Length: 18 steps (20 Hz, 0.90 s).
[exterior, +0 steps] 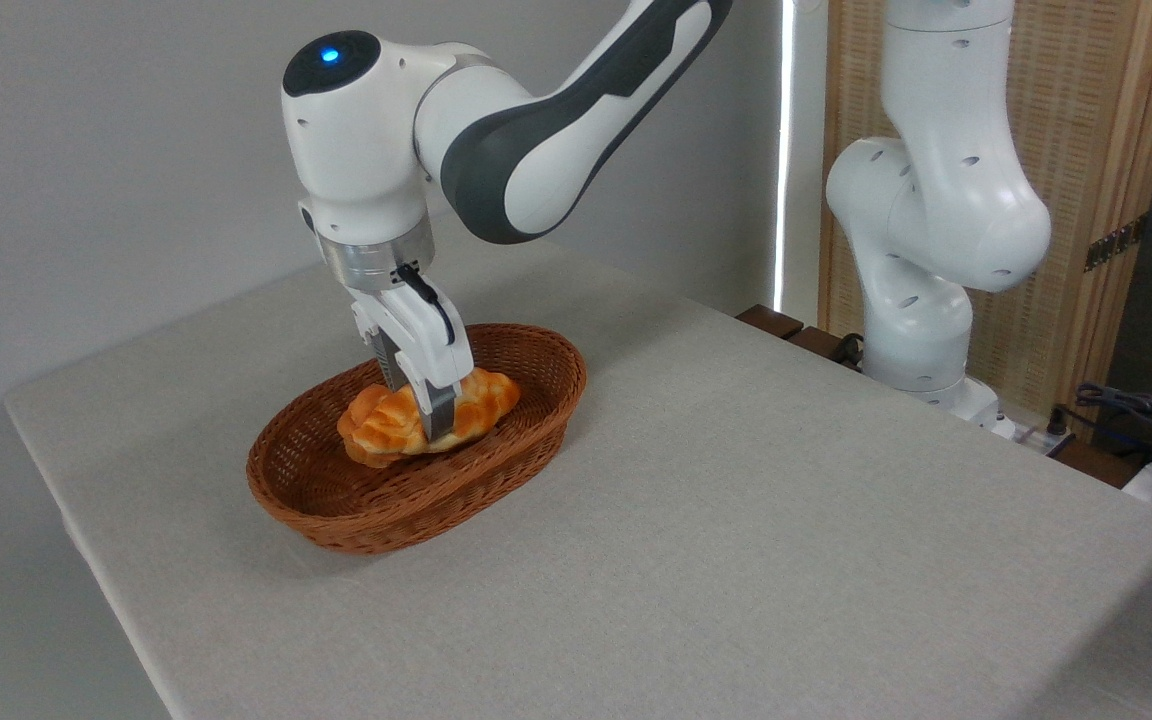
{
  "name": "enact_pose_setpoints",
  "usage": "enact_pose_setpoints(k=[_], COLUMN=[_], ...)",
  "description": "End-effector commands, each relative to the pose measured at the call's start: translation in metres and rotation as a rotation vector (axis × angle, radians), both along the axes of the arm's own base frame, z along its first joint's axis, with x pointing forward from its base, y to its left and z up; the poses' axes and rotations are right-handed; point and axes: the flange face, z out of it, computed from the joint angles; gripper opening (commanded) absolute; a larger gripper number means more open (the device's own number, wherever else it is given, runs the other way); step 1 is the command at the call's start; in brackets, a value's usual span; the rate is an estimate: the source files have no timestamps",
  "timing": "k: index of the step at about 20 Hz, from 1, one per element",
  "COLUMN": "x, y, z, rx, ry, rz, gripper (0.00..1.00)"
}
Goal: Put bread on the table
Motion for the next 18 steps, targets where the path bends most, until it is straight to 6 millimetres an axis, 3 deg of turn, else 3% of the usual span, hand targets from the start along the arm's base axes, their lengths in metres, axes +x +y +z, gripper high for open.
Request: enact_pose_setpoints(k=[1, 3, 5, 7, 10, 14, 16, 18], x=[0.001, 0.003, 0.008, 0.016, 0.020, 0.019, 0.021, 0.019], y=[0.002, 0.005, 0.008, 0.029, 0.034, 0.077, 0.100, 0.119], z=[0.006, 0.016, 0.040, 0.058, 0.072, 0.099, 0.100, 0.094], rx=[-0.012, -0.016, -0.023, -0.037, -0.043, -0.037, -0.018, 0.029], ry=[-0.009, -0.015, -0.004, -0.001, -0.010, -0.038, -0.042, -0.017], rz=[0.003, 0.007, 0.004, 0.035, 0.046, 0.102, 0.132, 0.136], gripper=[0.48, 0.48, 0.48, 0.48, 0.48, 0.53, 0.56, 0.66])
